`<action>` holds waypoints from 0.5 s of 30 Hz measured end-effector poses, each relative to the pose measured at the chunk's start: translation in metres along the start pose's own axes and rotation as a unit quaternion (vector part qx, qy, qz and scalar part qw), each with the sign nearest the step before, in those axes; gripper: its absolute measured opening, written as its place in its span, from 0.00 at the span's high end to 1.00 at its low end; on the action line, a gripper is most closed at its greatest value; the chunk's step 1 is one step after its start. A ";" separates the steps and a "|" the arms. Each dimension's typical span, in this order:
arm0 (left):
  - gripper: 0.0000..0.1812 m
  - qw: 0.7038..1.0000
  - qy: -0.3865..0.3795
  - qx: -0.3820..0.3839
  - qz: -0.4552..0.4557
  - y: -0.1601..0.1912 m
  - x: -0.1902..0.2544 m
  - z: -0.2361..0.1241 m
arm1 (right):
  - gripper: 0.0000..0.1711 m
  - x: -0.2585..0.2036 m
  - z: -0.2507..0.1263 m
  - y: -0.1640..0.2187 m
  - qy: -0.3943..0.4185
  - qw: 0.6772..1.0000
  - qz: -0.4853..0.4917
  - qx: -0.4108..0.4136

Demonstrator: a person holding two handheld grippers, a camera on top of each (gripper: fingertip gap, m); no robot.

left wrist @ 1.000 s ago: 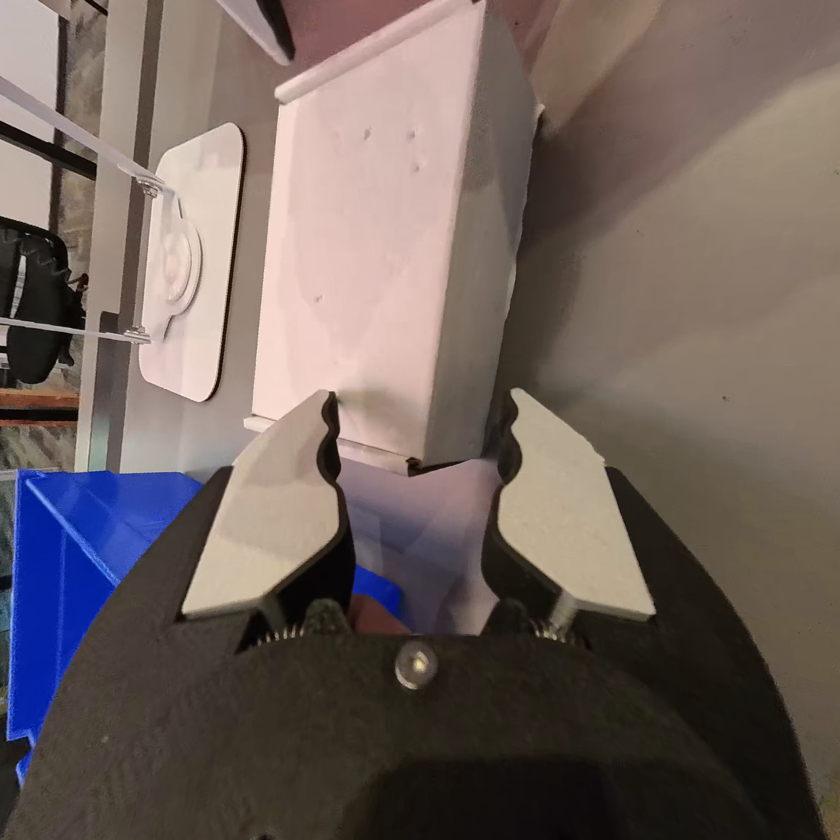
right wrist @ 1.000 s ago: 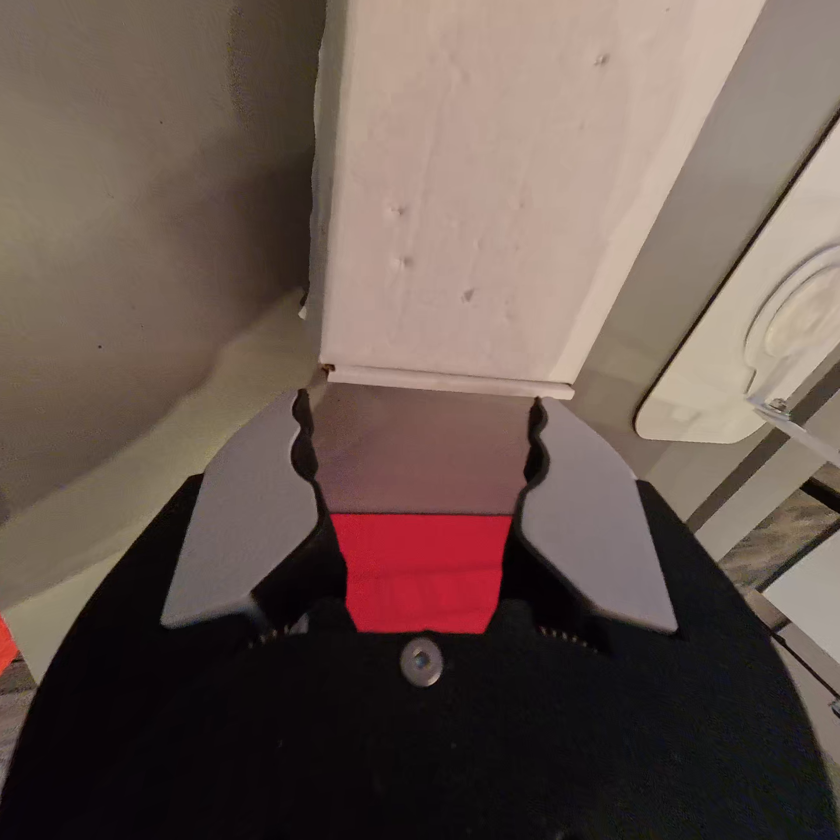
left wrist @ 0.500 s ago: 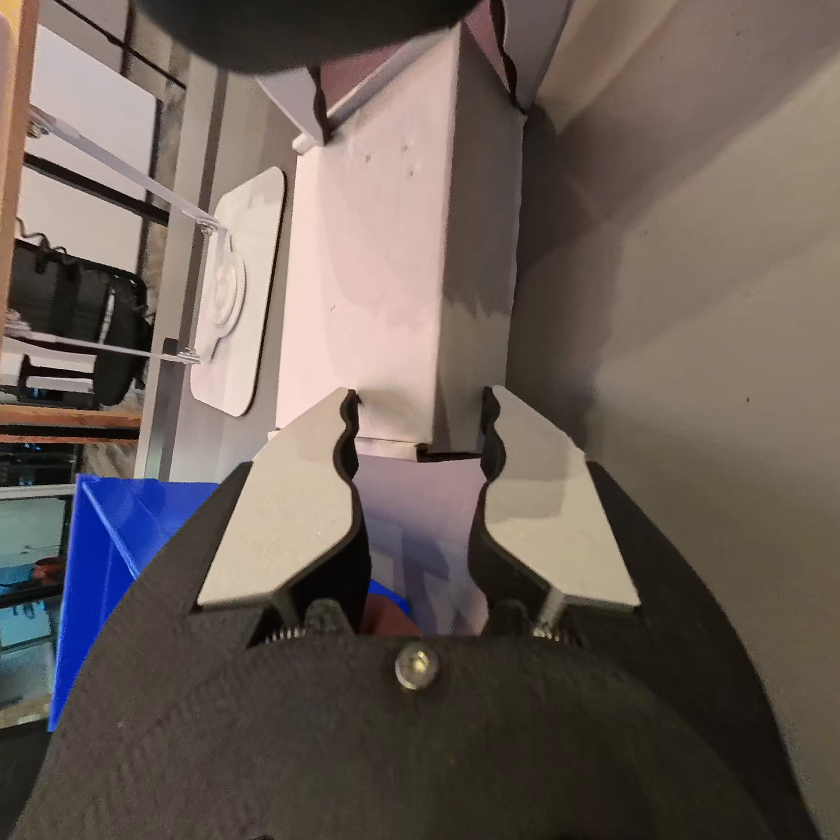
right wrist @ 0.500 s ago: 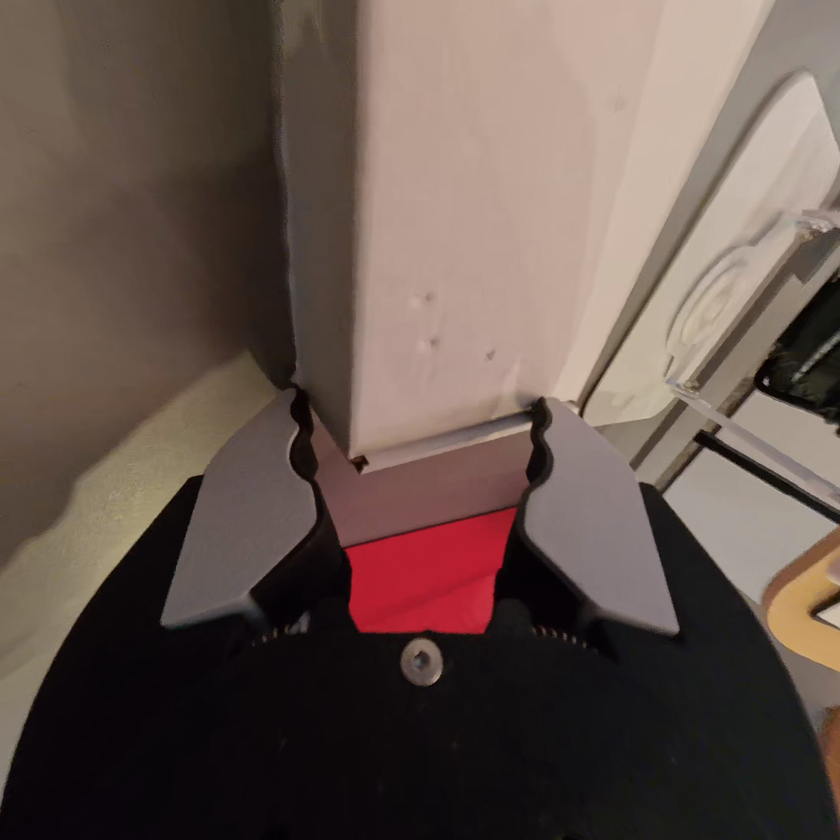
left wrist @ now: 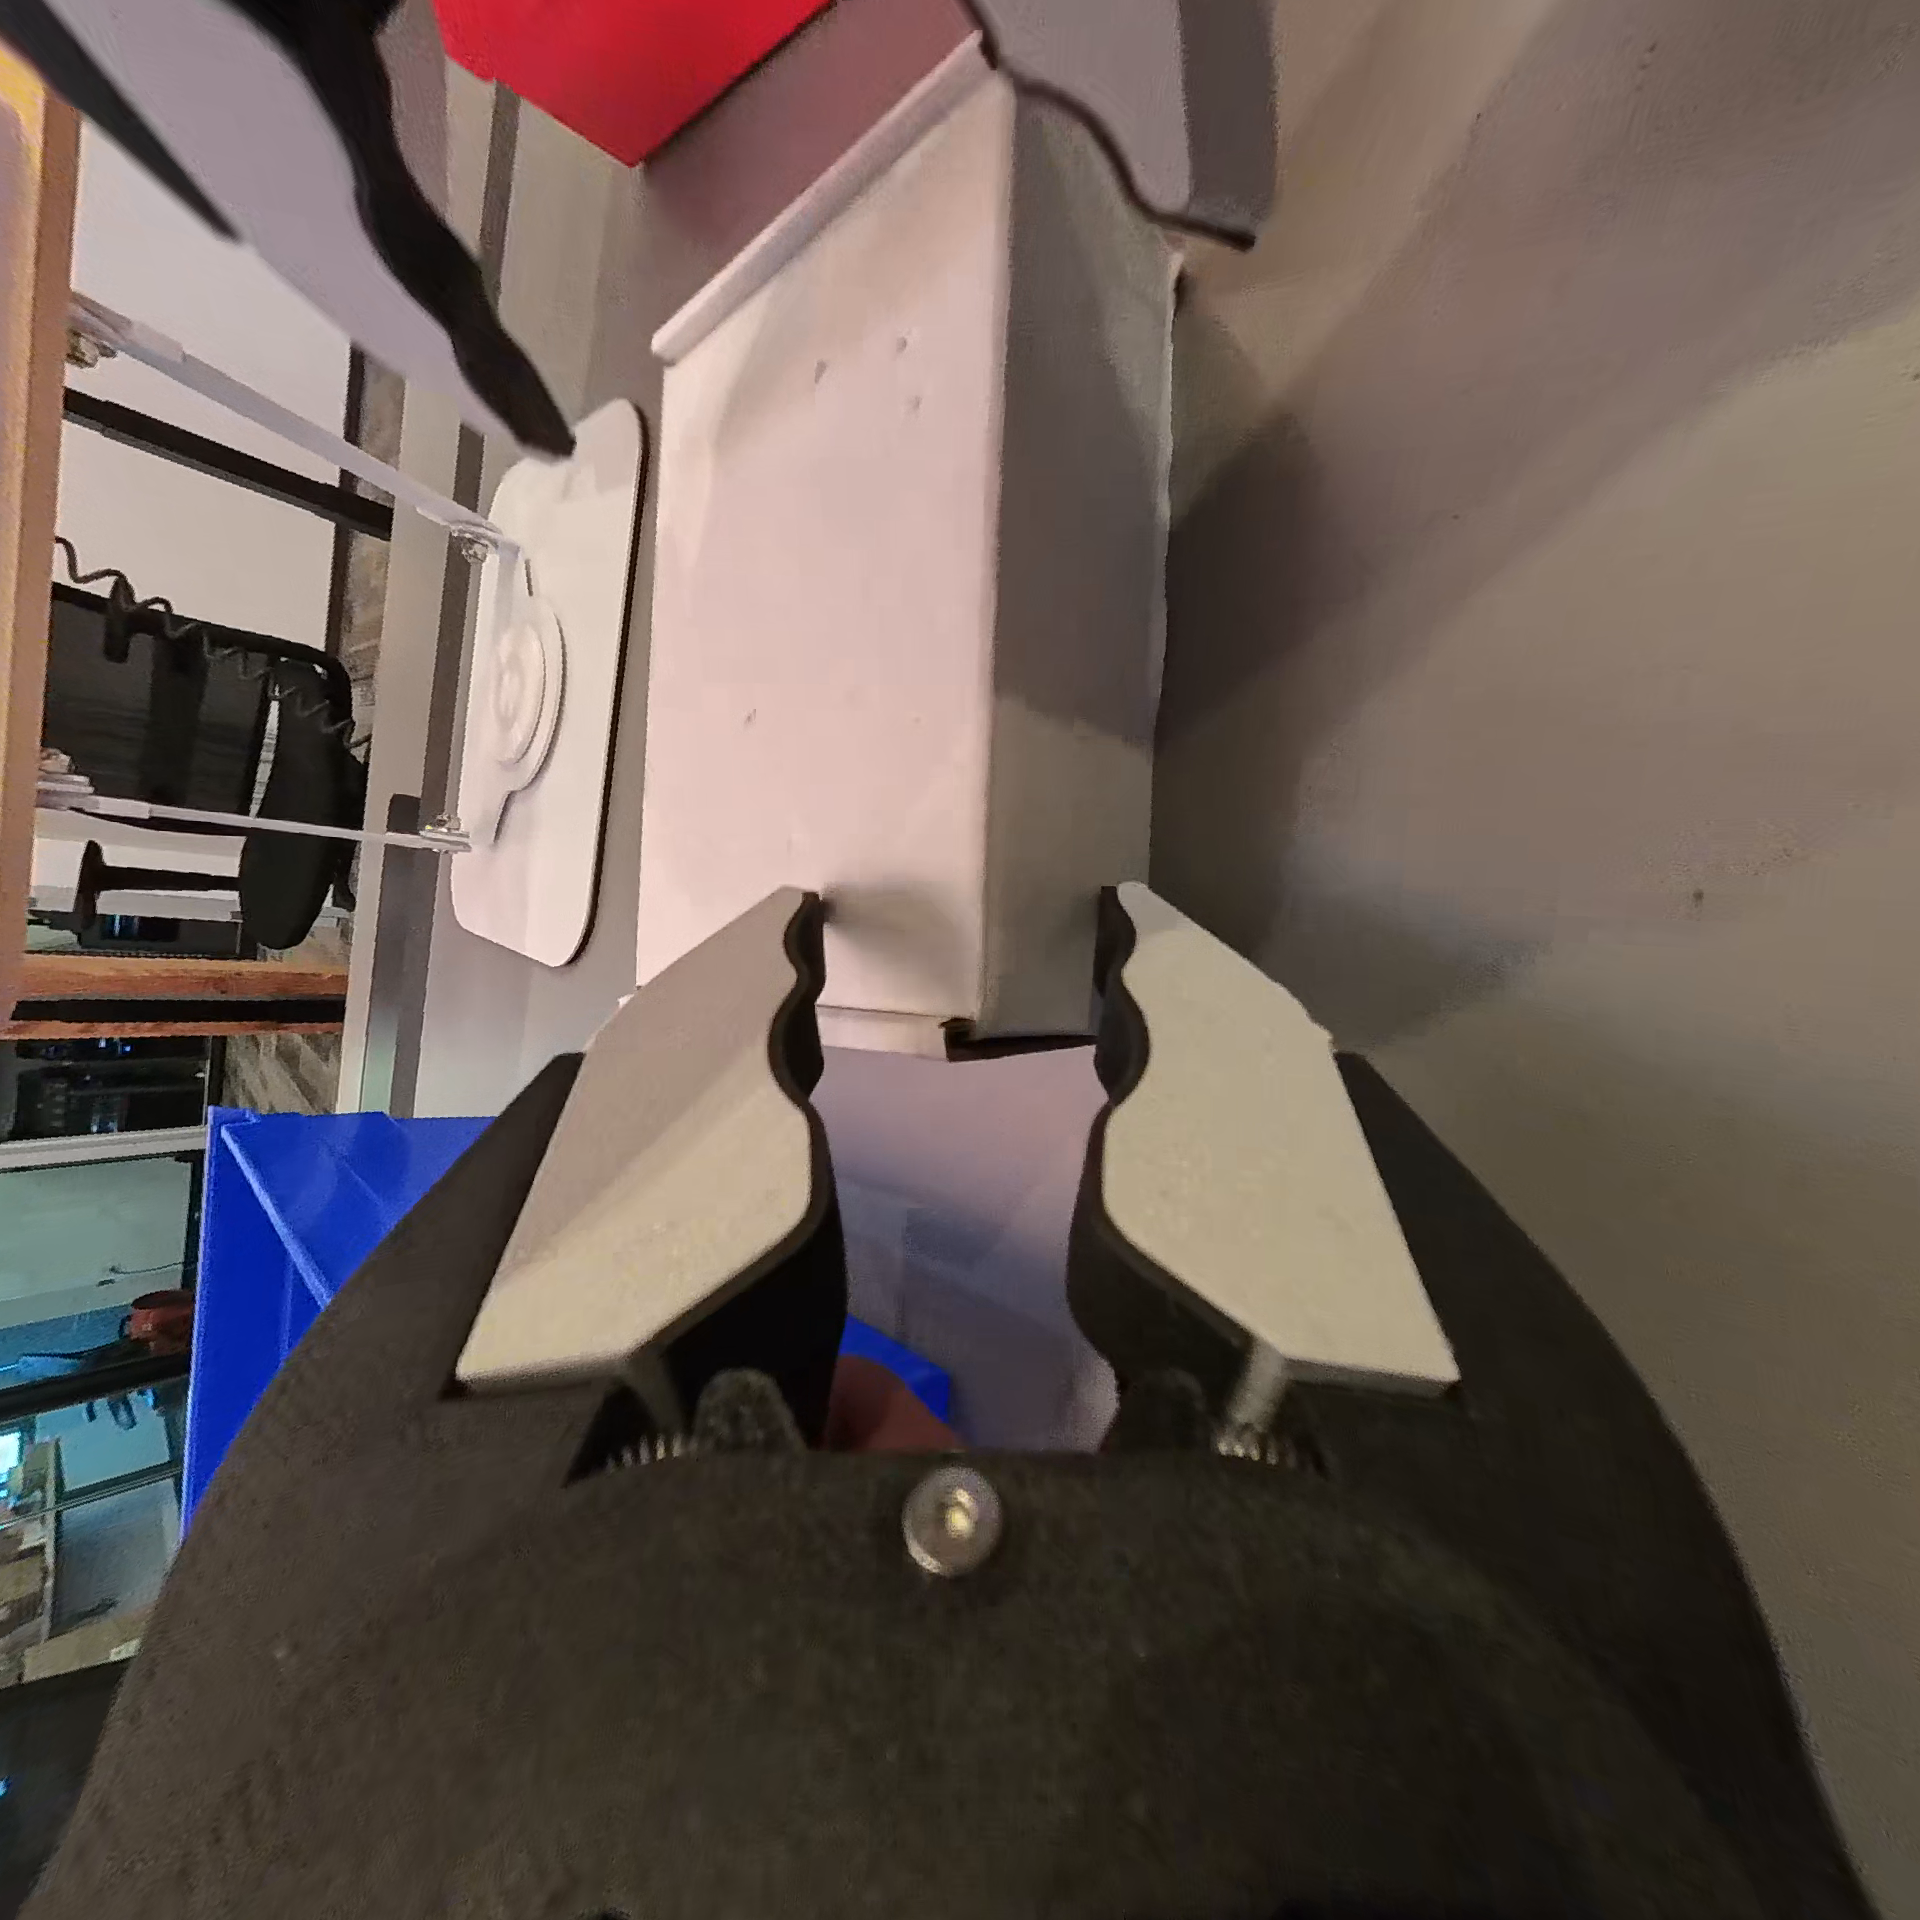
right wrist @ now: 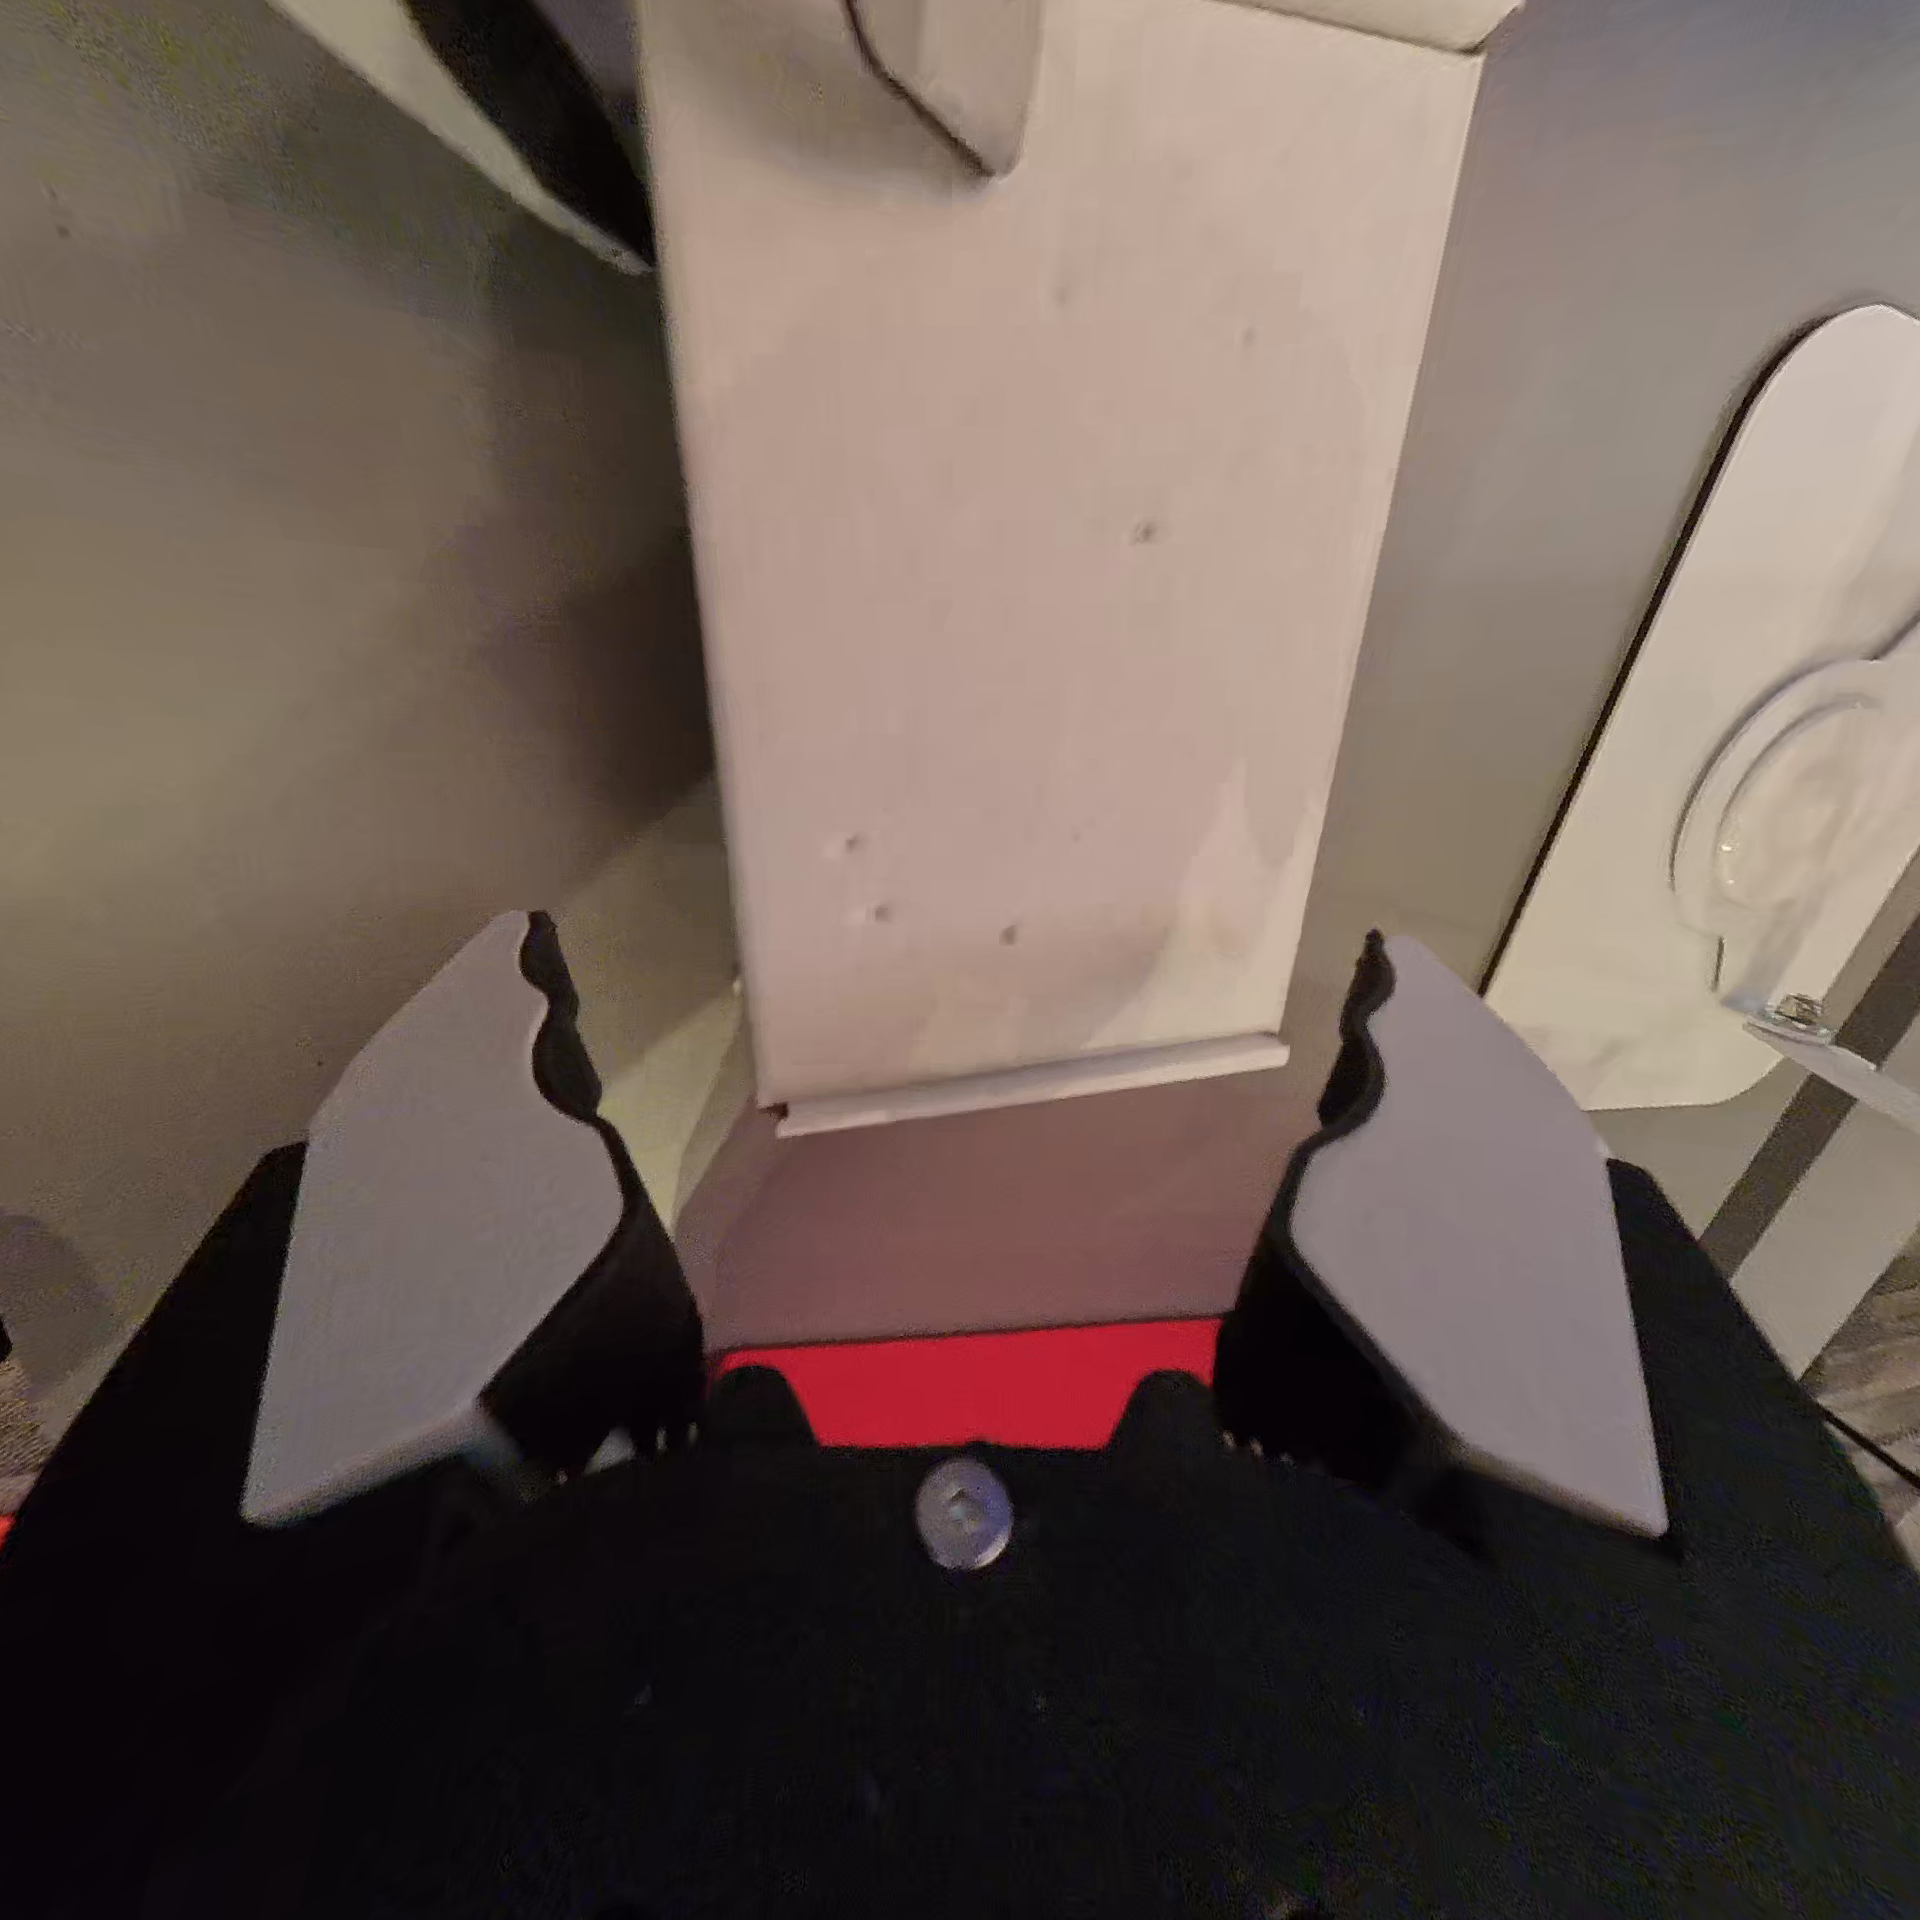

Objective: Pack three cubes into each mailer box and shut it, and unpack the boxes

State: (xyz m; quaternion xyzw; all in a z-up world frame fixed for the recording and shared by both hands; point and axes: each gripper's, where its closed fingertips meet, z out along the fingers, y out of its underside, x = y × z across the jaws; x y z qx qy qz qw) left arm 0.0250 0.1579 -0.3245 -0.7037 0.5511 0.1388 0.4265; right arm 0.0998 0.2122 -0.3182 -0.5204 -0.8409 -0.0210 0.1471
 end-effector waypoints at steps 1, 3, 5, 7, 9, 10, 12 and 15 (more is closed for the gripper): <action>0.72 1.000 0.001 0.000 0.000 0.000 0.000 0.000 | 0.19 0.003 0.003 -0.004 -0.006 1.000 0.003 -0.003; 0.72 1.000 0.001 0.000 0.000 0.000 0.000 0.000 | 0.17 0.003 0.010 -0.016 -0.032 0.999 0.015 0.001; 0.72 1.000 0.002 0.003 0.001 -0.001 0.001 0.000 | 0.20 0.003 0.018 -0.024 -0.057 0.998 0.022 -0.005; 0.72 1.000 0.004 0.005 0.001 -0.002 0.001 0.000 | 0.20 0.007 0.026 -0.029 -0.055 0.998 0.023 -0.022; 0.72 1.000 0.006 0.008 0.000 -0.002 0.002 0.000 | 0.23 0.003 0.033 -0.031 -0.079 0.996 0.025 -0.033; 0.72 1.000 0.007 0.008 0.000 -0.001 0.002 0.000 | 0.22 0.001 0.036 -0.031 -0.091 0.995 0.025 -0.037; 0.71 1.000 0.009 0.008 0.004 -0.001 0.002 0.000 | 0.22 0.000 0.036 -0.031 -0.096 0.994 0.021 -0.040; 0.71 1.000 0.016 0.009 -0.006 -0.002 0.003 -0.001 | 0.22 0.000 0.035 -0.031 -0.093 0.994 0.017 -0.045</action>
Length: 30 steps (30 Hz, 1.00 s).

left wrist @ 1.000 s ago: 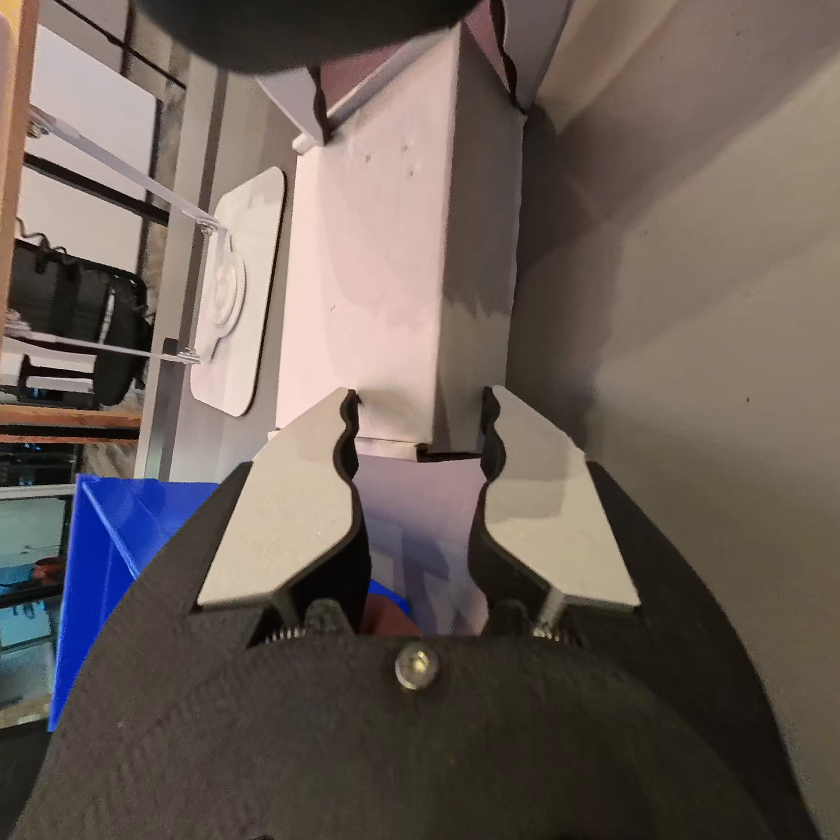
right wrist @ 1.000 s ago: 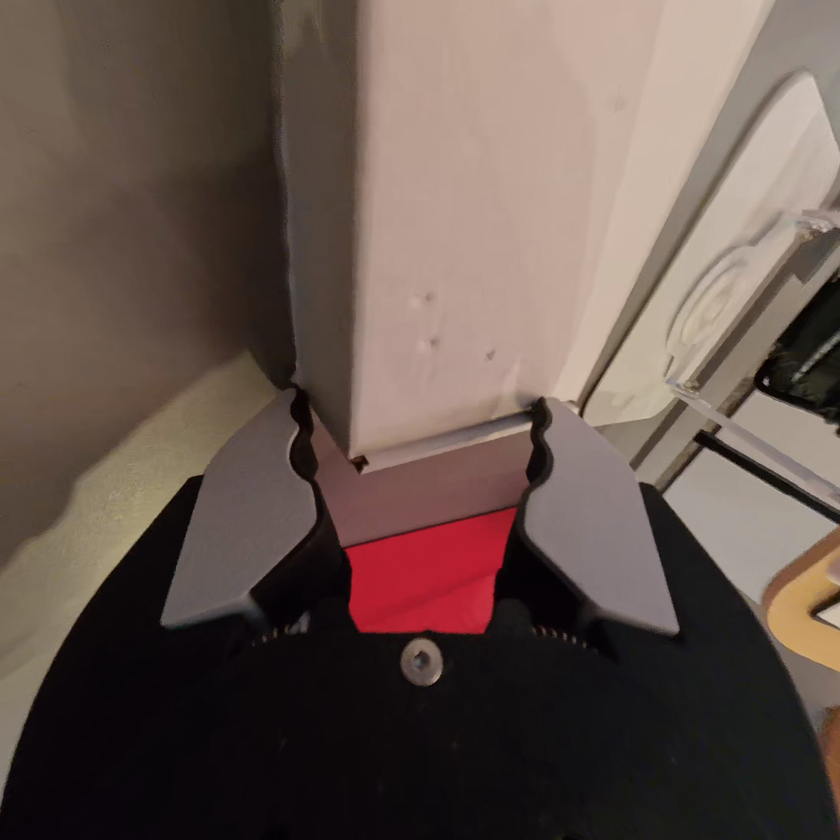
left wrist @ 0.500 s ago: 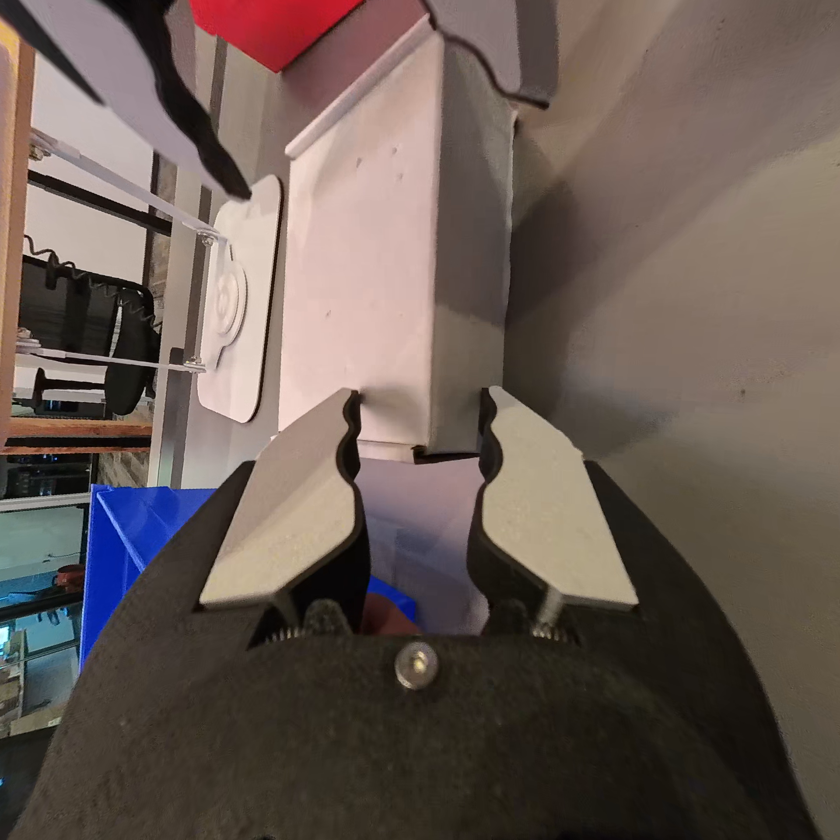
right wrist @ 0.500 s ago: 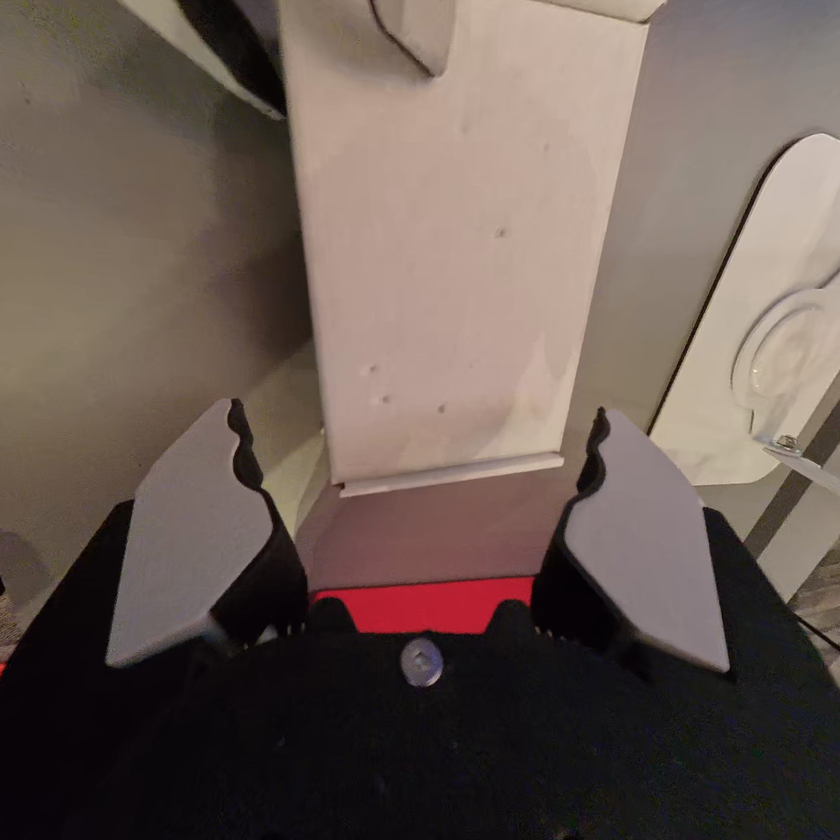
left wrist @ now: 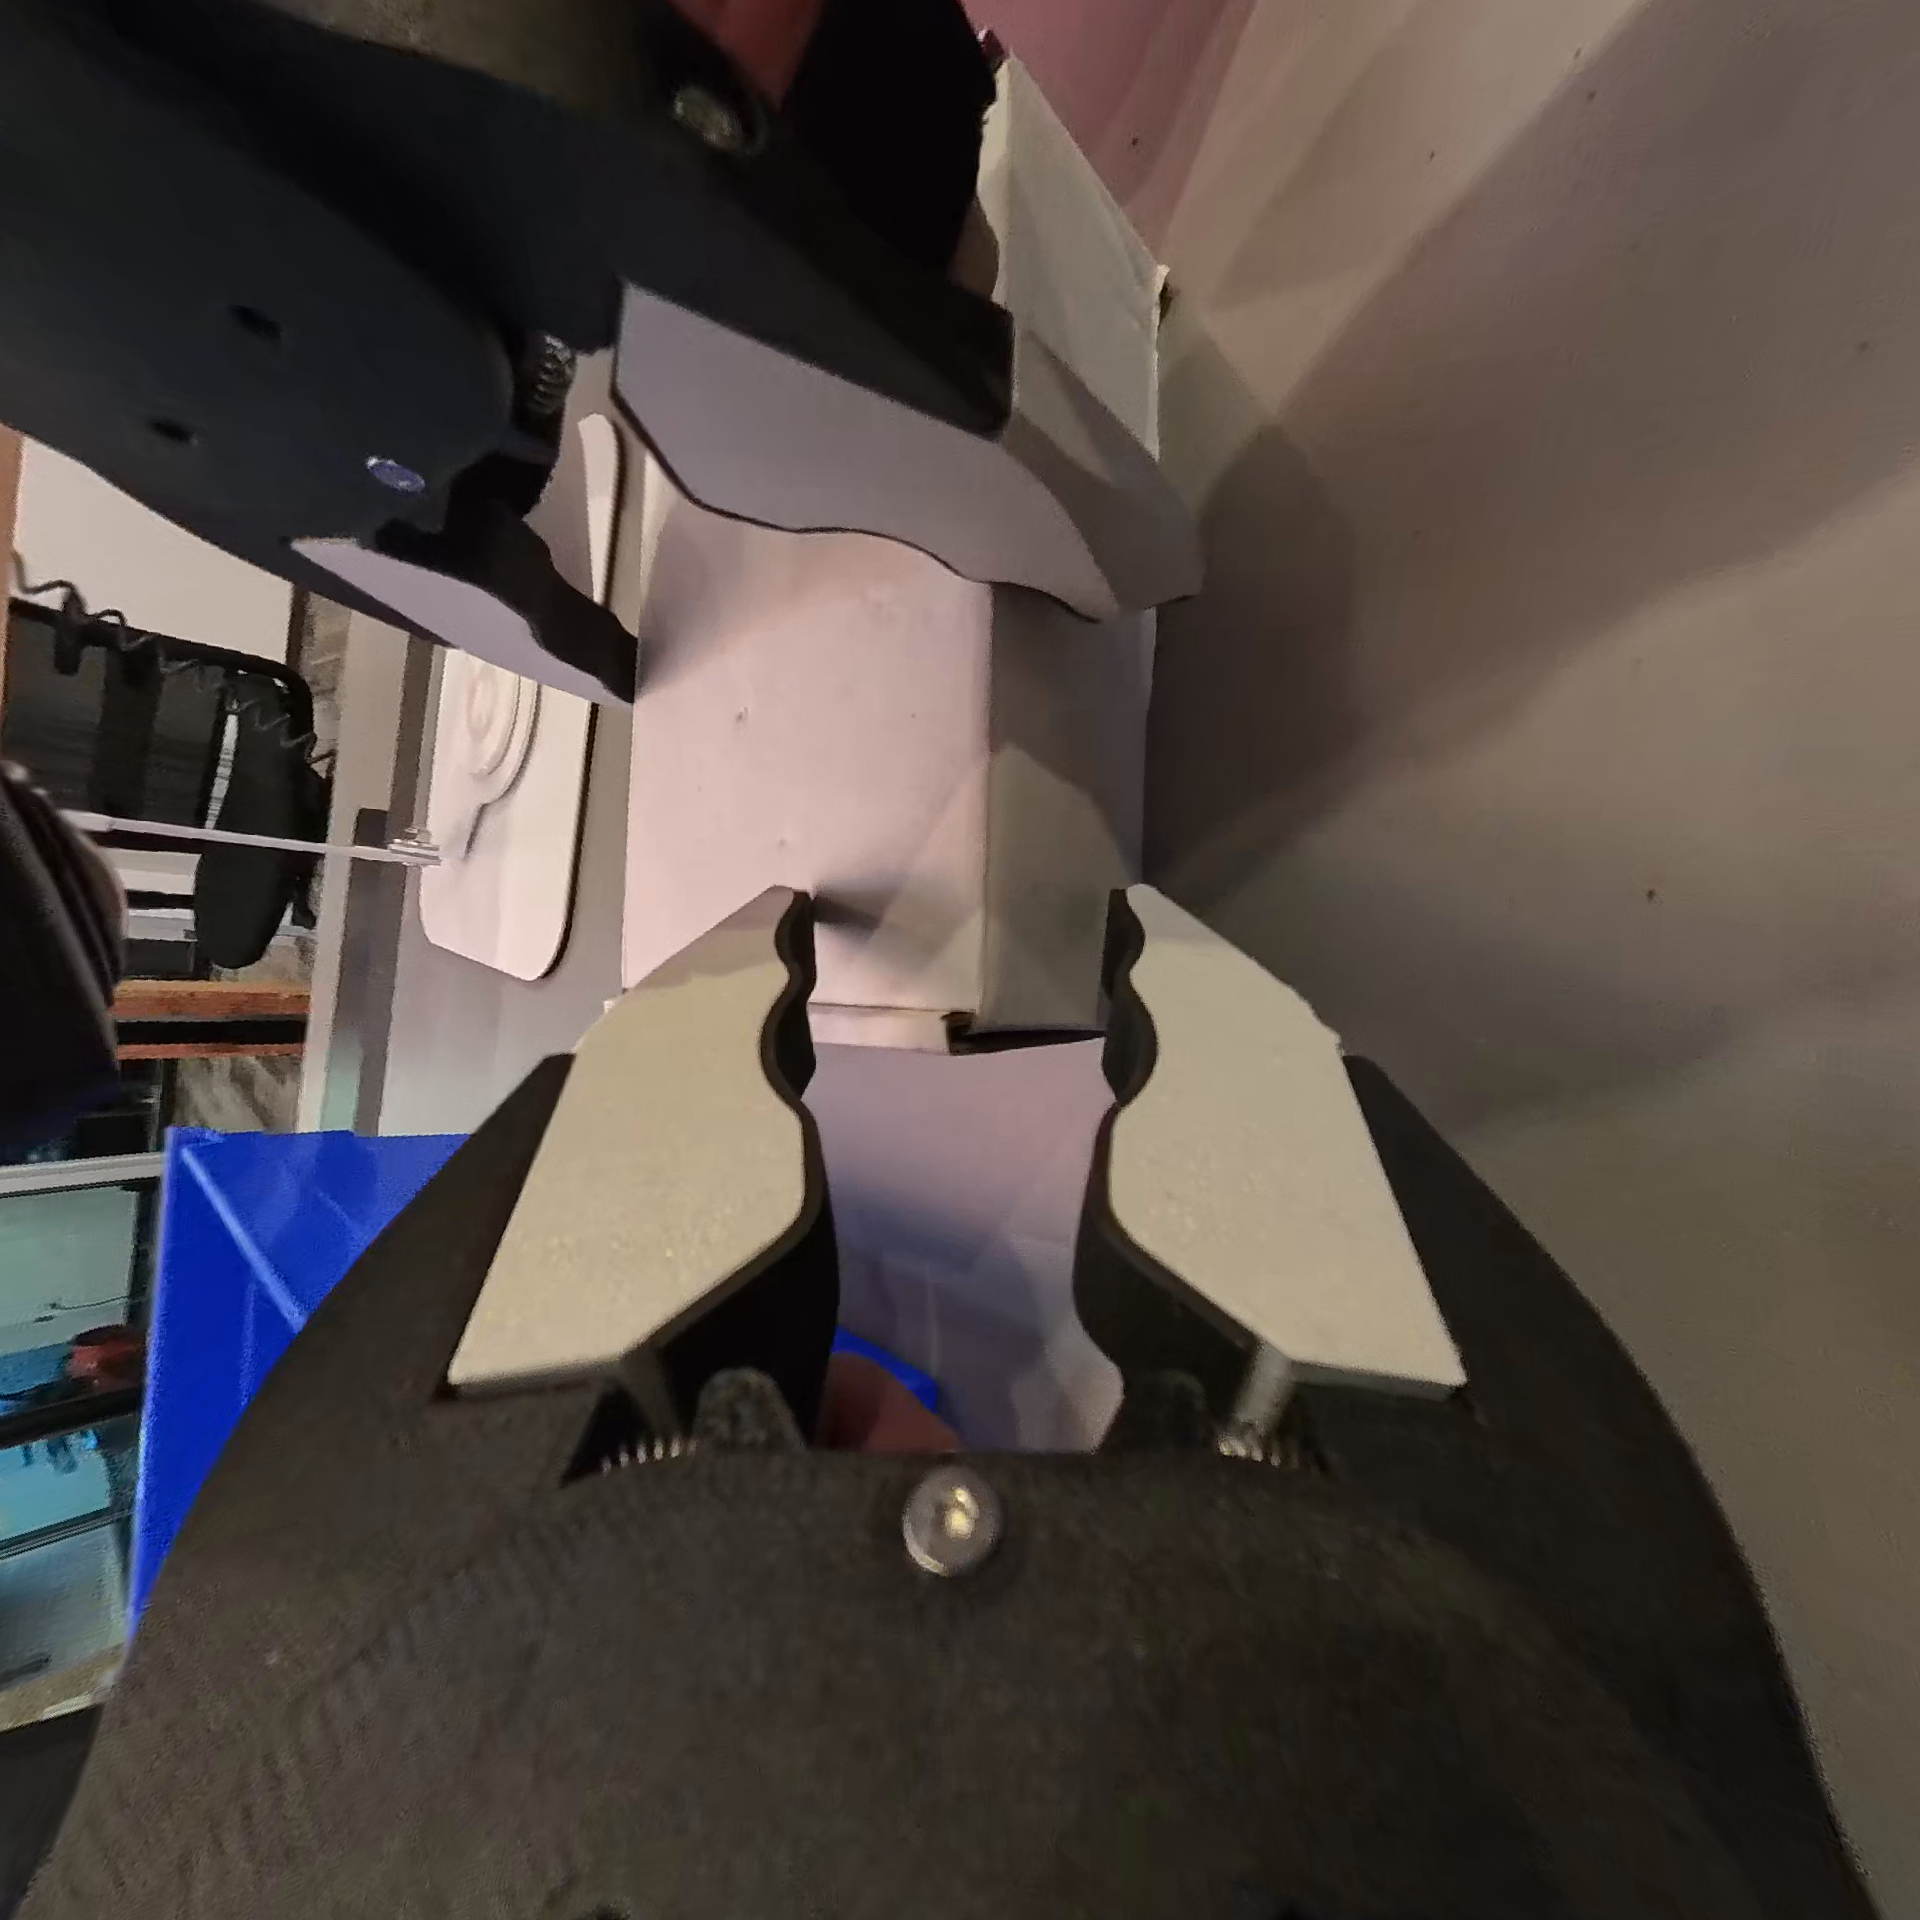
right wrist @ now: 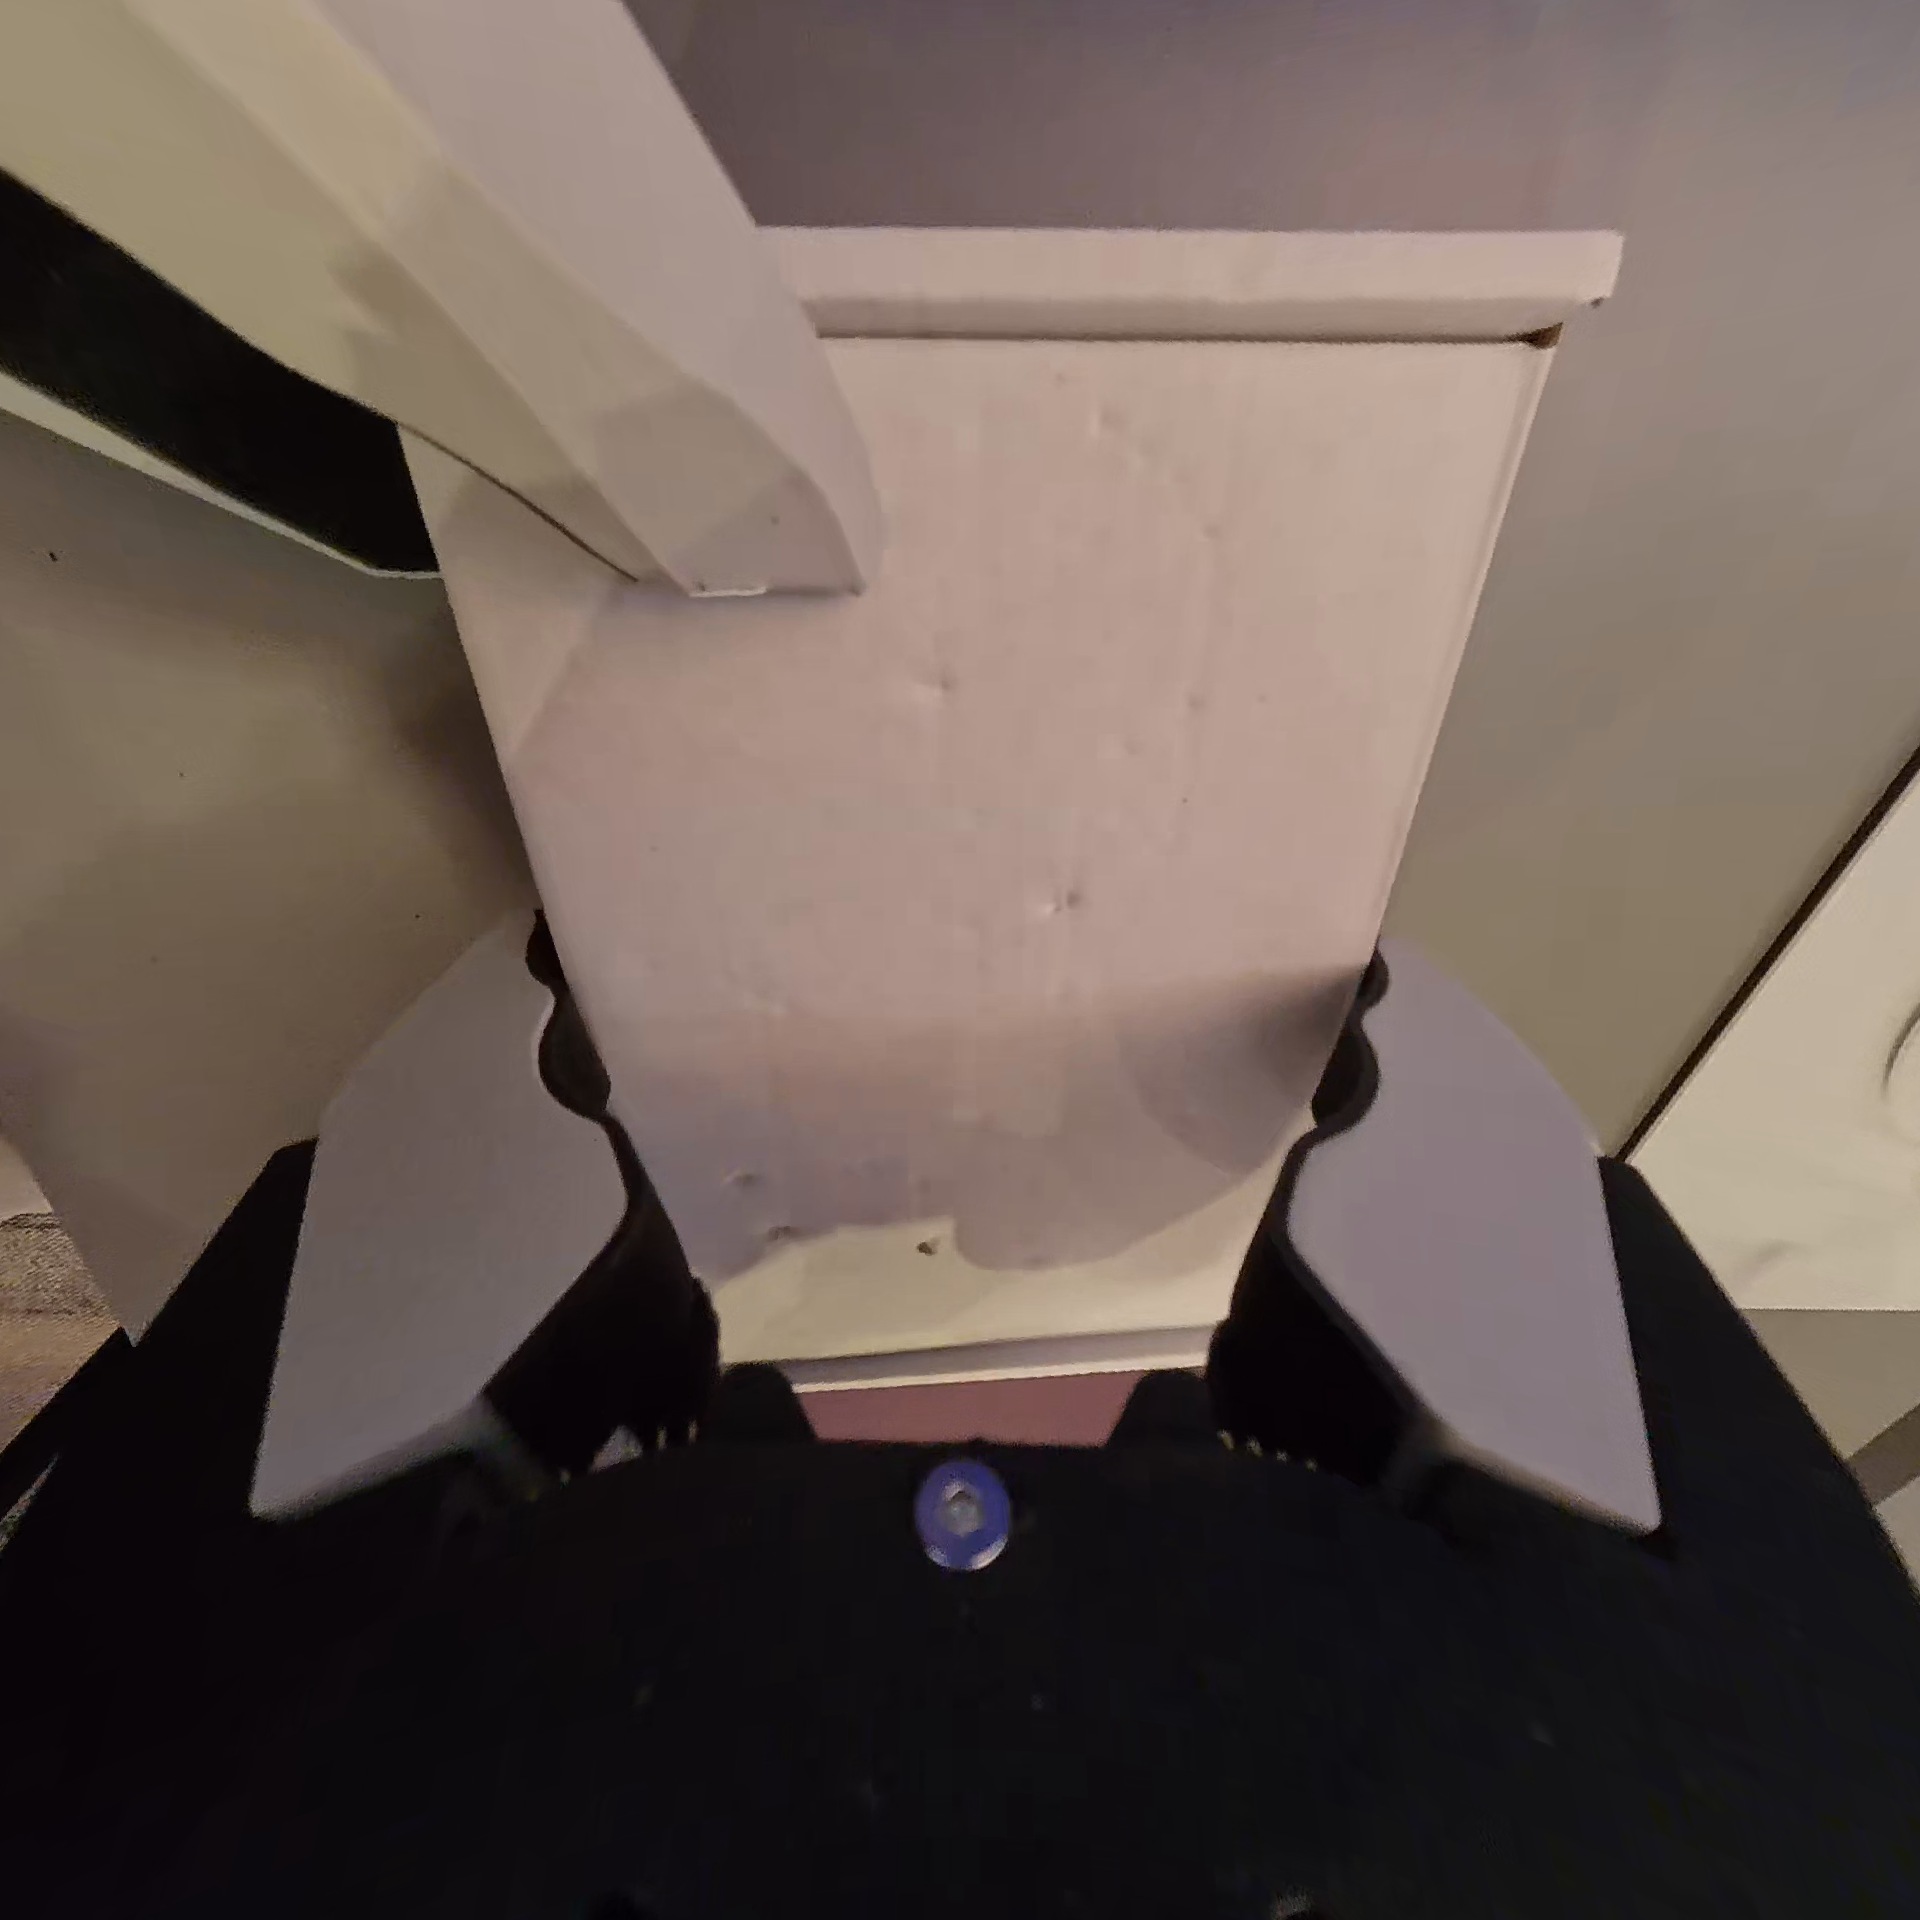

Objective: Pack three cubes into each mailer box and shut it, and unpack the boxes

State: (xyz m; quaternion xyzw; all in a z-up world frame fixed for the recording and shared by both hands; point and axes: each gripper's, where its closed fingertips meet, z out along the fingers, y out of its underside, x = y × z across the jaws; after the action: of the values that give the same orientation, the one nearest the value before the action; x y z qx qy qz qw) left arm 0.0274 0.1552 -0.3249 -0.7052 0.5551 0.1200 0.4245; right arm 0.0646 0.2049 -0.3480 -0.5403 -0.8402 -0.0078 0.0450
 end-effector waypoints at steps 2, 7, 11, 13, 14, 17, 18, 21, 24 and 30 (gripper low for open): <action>0.71 1.000 0.008 0.001 -0.010 0.000 0.000 -0.001 | 0.22 -0.001 0.000 -0.001 -0.001 1.000 -0.005 0.007; 0.70 0.999 0.021 -0.001 -0.043 0.000 0.000 -0.003 | 0.15 -0.003 0.010 0.007 0.013 0.999 -0.006 -0.029; 0.70 0.999 0.019 -0.004 -0.036 0.000 0.001 -0.003 | 0.15 0.000 0.012 0.008 0.034 0.998 -0.020 -0.043; 0.69 0.999 0.024 -0.003 -0.040 0.000 0.001 -0.003 | 0.16 0.000 0.011 0.008 0.032 0.999 -0.013 -0.041; 0.68 0.999 0.028 -0.001 -0.041 0.000 0.002 -0.004 | 0.15 0.000 0.011 0.008 0.032 0.999 -0.014 -0.039; 0.63 0.999 0.031 -0.003 -0.040 0.002 -0.001 -0.008 | 0.16 -0.002 0.008 0.007 0.020 1.000 -0.012 -0.018; 0.60 0.998 0.034 -0.001 -0.045 0.002 -0.001 -0.010 | 0.16 -0.003 0.006 0.007 0.013 1.000 -0.011 -0.011; 0.58 0.998 0.019 0.021 -0.055 -0.005 -0.005 -0.017 | 0.16 -0.008 -0.001 0.005 0.001 1.000 -0.011 0.013; 0.58 0.998 0.001 0.032 -0.052 -0.011 -0.013 -0.020 | 0.17 -0.009 -0.007 0.009 -0.004 1.000 -0.012 0.016; 0.56 0.997 -0.011 0.057 -0.051 -0.018 -0.020 -0.029 | 0.17 -0.010 -0.020 0.016 -0.012 0.999 -0.007 0.032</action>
State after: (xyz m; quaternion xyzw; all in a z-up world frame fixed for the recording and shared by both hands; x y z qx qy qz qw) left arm 0.0276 0.1484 -0.2861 -0.7061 0.5194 0.0744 0.4755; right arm 0.0849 0.2017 -0.3293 -0.5332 -0.8440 0.0254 0.0524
